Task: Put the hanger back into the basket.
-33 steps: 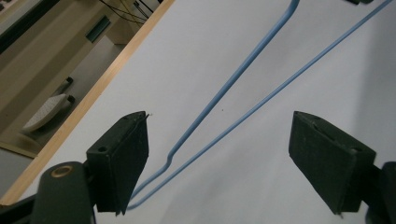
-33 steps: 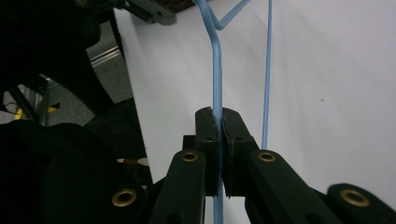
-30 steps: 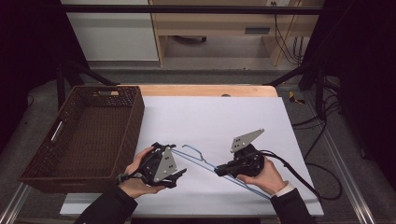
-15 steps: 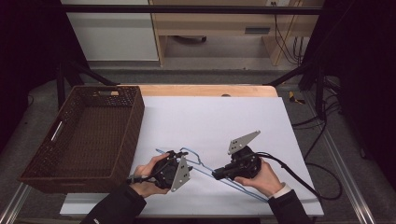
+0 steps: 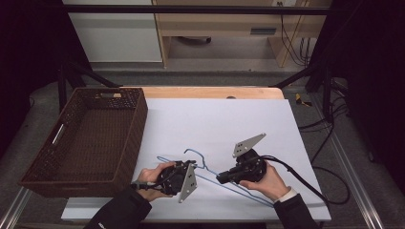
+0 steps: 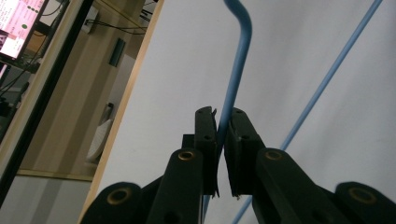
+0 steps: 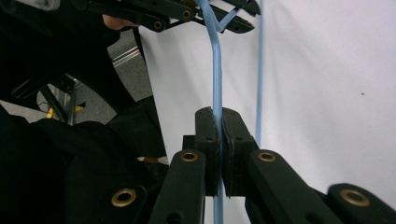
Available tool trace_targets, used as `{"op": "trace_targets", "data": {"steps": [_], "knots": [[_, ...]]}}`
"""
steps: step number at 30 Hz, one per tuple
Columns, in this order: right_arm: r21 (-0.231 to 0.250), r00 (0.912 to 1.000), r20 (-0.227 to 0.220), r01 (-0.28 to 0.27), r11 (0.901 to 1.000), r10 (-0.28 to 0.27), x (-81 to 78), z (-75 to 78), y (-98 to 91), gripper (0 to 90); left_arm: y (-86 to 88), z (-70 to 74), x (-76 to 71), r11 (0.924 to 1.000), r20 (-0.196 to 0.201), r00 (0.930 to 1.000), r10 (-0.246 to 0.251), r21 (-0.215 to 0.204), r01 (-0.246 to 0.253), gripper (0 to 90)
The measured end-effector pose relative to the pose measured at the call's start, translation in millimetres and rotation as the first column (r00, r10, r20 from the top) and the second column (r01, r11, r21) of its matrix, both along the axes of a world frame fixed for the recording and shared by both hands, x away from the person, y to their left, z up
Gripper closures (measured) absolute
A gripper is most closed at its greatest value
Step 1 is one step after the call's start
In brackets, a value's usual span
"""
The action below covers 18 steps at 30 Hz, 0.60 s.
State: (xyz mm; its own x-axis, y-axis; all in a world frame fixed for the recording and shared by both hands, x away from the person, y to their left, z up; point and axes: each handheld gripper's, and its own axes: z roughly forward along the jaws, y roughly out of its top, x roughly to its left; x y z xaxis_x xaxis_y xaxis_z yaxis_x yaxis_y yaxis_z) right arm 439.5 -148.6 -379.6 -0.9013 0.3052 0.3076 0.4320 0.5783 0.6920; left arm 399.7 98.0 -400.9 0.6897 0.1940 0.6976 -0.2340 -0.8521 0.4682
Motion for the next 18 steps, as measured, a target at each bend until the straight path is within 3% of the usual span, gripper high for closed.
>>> {"op": "trace_targets", "data": {"steps": [3,9,13,15,16,17,18], "knots": [[0.002,0.9999,0.009,0.008,1.0000,-0.008,0.6,1.3,-1.4,87.3,-0.7,0.1,-1.0,1.0000,0.008,1.0000,0.001,0.006,-0.001,85.5],[0.005,0.9994,0.022,0.026,0.9996,-0.026,2.1,4.9,-4.1,86.9,-2.8,3.2,-1.6,0.9998,-0.028,0.9995,0.011,0.014,-0.011,87.0],[0.007,0.9965,0.067,0.050,0.9987,-0.051,1.6,7.7,-7.0,80.2,-5.7,8.7,-1.2,0.9991,-0.056,0.9976,0.040,0.016,-0.039,87.1],[0.016,0.9877,0.123,0.095,0.9953,-0.097,0.7,13.1,-12.8,73.7,-8.2,12.0,0.5,0.9973,-0.071,0.9948,0.074,0.013,-0.073,87.1],[0.016,0.9877,0.123,0.095,0.9953,-0.097,0.7,13.1,-12.8,73.7,-9.6,13.8,2.2,0.9954,-0.084,0.9919,0.096,0.010,-0.095,87.1],[0.047,0.9757,0.161,0.143,0.9886,-0.149,0.4,17.8,-20.2,65.2,-11.5,16.6,5.6,0.9910,-0.096,0.9865,0.132,-0.008,-0.134,87.1],[0.047,0.9757,0.161,0.143,0.9886,-0.149,0.4,17.8,-20.2,65.2,-11.5,16.6,5.6,0.9910,-0.096,0.9865,0.132,-0.008,-0.134,87.1]]}}
